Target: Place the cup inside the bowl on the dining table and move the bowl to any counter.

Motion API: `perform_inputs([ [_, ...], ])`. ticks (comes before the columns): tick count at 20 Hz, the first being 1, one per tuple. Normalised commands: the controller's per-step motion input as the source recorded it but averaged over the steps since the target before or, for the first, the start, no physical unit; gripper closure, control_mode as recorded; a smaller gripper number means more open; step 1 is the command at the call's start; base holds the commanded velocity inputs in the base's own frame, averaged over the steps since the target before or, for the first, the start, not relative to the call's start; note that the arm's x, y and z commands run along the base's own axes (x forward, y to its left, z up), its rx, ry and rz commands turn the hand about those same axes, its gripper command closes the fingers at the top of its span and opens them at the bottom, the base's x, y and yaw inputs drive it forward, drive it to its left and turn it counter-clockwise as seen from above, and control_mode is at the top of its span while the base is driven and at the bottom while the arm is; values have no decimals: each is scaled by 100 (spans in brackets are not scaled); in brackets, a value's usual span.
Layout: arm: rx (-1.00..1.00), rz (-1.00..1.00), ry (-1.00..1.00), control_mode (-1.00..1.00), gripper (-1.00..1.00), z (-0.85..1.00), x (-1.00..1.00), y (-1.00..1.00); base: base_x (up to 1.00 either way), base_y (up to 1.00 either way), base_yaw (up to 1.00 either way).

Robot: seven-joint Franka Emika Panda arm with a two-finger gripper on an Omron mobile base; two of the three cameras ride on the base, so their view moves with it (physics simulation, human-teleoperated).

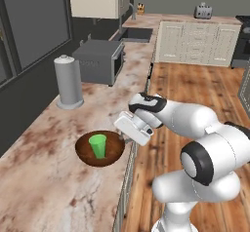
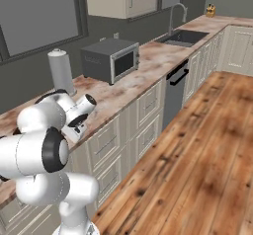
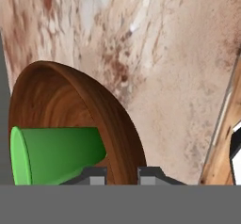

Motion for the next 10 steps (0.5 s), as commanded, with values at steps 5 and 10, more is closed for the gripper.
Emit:
perform_inputs([
  [5,0,0,0,-100,100,-20,0,5,0,0,0],
  [10,0,0,0,-100,100,-19,0,4,0,0,0],
])
